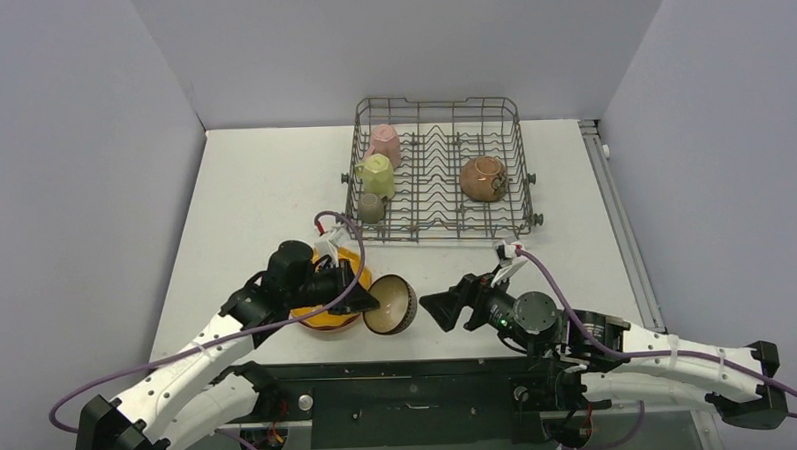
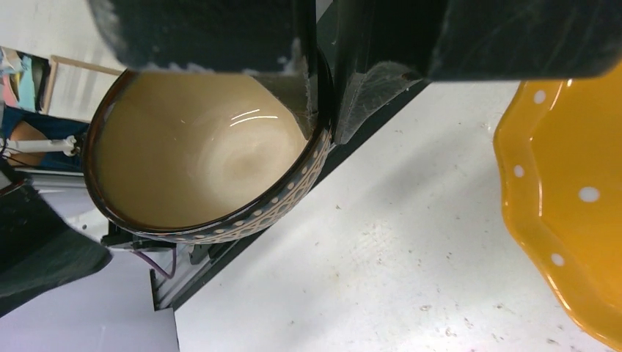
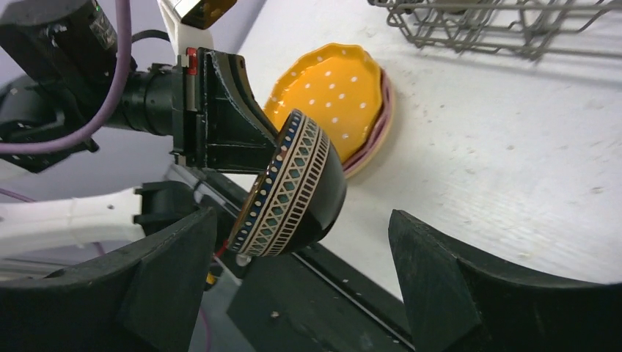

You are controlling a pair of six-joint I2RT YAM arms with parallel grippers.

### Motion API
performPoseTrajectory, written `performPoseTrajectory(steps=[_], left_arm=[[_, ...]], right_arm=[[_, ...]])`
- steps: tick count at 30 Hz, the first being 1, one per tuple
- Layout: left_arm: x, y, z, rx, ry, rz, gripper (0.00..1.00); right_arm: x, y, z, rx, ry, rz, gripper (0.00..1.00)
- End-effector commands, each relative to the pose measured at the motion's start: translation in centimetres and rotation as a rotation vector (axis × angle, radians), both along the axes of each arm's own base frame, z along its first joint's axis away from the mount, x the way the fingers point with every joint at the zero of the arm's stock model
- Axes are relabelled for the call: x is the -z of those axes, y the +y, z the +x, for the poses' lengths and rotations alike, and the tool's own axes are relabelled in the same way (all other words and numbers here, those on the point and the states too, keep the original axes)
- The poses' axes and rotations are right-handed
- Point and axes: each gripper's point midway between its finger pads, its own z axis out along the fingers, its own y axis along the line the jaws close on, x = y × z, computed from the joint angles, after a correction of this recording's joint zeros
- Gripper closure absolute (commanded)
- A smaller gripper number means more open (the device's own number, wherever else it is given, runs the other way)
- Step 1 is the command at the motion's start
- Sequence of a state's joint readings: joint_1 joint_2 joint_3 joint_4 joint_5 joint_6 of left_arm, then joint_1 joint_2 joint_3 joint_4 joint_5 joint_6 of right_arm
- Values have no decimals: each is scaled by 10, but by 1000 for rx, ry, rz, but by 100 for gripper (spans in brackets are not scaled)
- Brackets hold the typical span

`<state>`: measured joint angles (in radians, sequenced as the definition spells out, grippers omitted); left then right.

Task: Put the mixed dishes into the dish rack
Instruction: Adjust the bowl.

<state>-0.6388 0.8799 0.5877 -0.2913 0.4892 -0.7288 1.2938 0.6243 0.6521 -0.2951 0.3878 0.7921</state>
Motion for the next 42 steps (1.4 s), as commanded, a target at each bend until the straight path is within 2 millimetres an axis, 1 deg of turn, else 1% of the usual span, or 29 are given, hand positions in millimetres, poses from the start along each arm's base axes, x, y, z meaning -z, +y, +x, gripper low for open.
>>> performPoseTrajectory(steps=[1, 3, 4, 7, 10, 16, 23, 28, 35, 40, 42], left_arm=[[-45, -2, 19, -60, -145, -75, 100], [-47, 1, 20, -75, -155, -71, 100], [-47, 1, 21, -78, -157, -70, 100], [-51, 2, 21, -84, -169, -77, 100], [-57, 3, 22, -95, -183, -83, 100], [-69, 5, 22, -102, -209, -98, 100], [-73, 5, 19, -97, -213, -118, 100], [-74, 4, 18, -94, -212, -126, 100], [-74, 2, 19, -89, -209, -134, 100], [-72, 1, 19, -85, -204, -131, 100], [-70, 1, 19, -83, -200, -128, 100]], right_arm=[[-19, 26, -2, 22, 169, 295, 18], [-17, 32, -1, 32, 206, 303, 17], [-13, 35, 0, 35, 217, 291, 17], [-13, 44, 0, 29, 242, 301, 17], [-7, 53, 1, 28, 281, 295, 17], [3, 61, 5, 56, 331, 315, 17], [9, 73, 7, 60, 381, 375, 18], [11, 77, 7, 60, 406, 410, 22], [14, 80, 7, 59, 423, 416, 27], [18, 81, 7, 60, 432, 411, 36], [19, 81, 7, 62, 433, 415, 44]])
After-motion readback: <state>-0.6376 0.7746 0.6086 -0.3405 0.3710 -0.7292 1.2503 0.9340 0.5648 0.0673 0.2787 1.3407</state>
